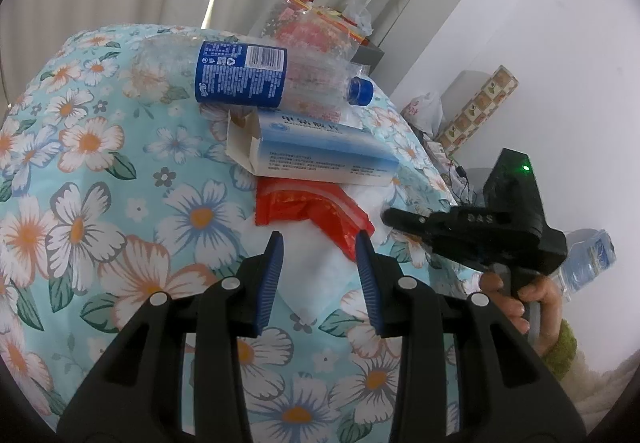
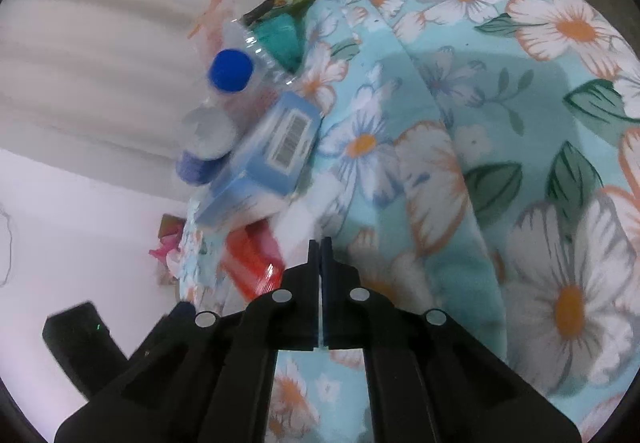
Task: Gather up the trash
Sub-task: 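Lower the left tool to the red wrapper while the right tool reaches the white paper sheet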
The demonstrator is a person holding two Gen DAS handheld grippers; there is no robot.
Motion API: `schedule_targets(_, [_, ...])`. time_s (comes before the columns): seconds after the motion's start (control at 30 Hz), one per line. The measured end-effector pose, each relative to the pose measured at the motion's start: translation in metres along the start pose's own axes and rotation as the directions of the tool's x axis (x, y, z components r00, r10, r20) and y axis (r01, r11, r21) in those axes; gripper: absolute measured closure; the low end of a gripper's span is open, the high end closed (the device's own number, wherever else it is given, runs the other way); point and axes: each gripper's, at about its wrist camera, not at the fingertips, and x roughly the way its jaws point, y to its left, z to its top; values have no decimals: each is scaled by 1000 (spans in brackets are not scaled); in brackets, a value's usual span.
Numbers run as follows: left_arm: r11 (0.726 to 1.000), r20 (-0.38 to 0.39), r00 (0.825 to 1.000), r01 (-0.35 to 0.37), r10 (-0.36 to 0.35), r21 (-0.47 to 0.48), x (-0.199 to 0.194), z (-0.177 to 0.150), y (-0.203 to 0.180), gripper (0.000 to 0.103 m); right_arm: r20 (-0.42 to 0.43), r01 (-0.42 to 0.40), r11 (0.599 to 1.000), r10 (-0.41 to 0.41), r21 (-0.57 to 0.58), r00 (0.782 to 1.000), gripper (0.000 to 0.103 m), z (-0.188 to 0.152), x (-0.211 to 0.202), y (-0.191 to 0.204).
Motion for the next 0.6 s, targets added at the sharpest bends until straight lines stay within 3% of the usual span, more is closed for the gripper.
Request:
schedule_targets(0.33, [1000,-13,1000,12,-12,27,1,-6,-12,69,15,-22,999,23,-47,1000,103,-20,-34,5])
schedule_targets(0.4, [999,-12,1000,15,-14,29,0,-6,-14,69,-7,-46,997,46,-58,999,103,-22,-37,9])
schedule_targets(0.6, [999,-6,1000,14,-13,30,-2,-6,-15,69,-80,-20,996,13,-92,997,103,-49,-53,13])
